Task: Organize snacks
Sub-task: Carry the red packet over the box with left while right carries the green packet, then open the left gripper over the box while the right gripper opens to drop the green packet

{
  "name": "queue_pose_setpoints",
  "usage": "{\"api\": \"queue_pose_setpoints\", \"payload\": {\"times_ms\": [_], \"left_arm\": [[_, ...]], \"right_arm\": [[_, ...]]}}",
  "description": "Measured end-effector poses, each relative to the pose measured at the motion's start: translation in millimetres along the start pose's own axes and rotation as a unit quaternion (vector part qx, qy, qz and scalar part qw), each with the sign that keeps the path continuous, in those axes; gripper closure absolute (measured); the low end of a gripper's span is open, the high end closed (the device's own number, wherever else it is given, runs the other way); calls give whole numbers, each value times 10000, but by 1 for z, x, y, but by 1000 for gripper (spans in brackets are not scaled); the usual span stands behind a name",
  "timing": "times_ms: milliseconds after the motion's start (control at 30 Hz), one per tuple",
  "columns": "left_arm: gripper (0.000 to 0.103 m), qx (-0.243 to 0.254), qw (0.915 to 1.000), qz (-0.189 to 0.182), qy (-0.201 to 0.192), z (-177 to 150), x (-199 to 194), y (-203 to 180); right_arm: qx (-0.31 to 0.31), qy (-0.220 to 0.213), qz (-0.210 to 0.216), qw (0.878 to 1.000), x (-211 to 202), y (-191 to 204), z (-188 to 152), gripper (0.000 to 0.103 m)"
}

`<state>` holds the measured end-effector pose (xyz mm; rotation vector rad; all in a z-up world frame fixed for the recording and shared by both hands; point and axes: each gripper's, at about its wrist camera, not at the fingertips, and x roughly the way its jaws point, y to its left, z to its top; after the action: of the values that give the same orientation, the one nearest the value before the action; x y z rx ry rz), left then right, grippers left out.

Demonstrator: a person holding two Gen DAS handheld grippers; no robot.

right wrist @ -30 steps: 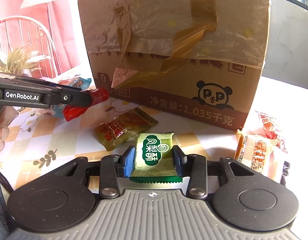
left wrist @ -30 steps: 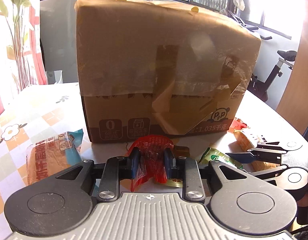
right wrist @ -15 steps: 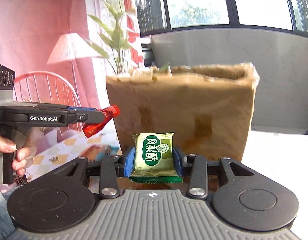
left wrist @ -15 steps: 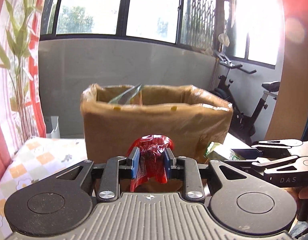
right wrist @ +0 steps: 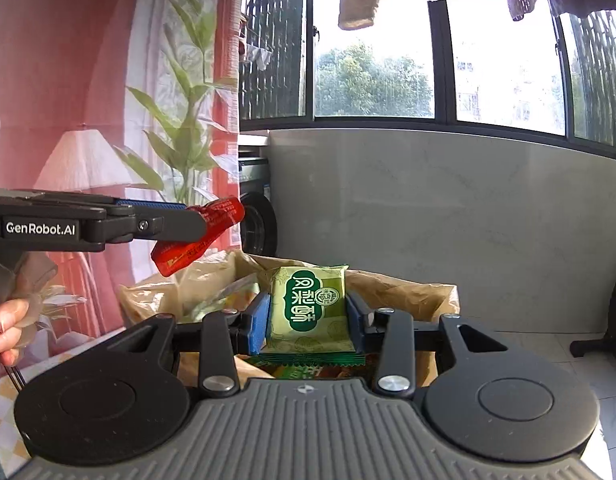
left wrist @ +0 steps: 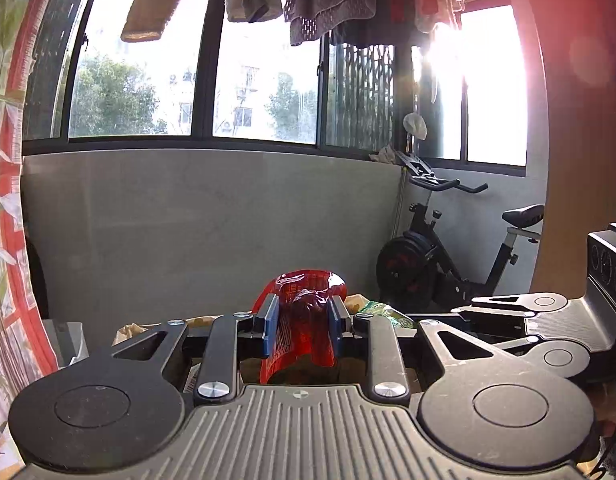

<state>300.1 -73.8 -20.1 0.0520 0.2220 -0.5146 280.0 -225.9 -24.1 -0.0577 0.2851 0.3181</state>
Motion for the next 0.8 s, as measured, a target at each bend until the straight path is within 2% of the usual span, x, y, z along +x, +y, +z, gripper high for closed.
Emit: {"api": "queue_pose_setpoints", "payload": {"times_ms": [133,233,267,300,433,533,567,600,667,800], "left_arm": [[71,-336,9985,163,407,-12,39,5],[57,-339,9968,227,682,-21,49,6],[47,-332,9965,269,714,-23,48,5],[39,-325,9965,316,705,-26,45,7],[38,-383,9960,414,692,-31,21,20],[29,-379,9960,493,648,-30,7,27],[23,-340,9960,541,618,-31,-1,27],[17,-293,9960,602,584,-31,-7,28],[11,-235,9959,704,515,-33,-19,33],[6,-182,9941,924,537,-35,-35,36]], "right_arm": [[151,386,-278,9988,24,-11,-11,61],[260,470,-355,9979,28,-16,-17,57],[308,431,-334,9980,25,-17,-19,55],[340,381,-323,9982,21,-17,-20,55],[382,175,-291,9987,-1,-17,-20,55],[435,10,-255,9987,-19,-16,-22,55],[457,-35,-194,9988,-25,-16,-23,54],[469,-69,-142,9988,-32,-17,-25,52],[451,-115,-124,9988,-42,-18,-28,43],[362,-88,-169,9992,-55,-19,-33,32]]}}
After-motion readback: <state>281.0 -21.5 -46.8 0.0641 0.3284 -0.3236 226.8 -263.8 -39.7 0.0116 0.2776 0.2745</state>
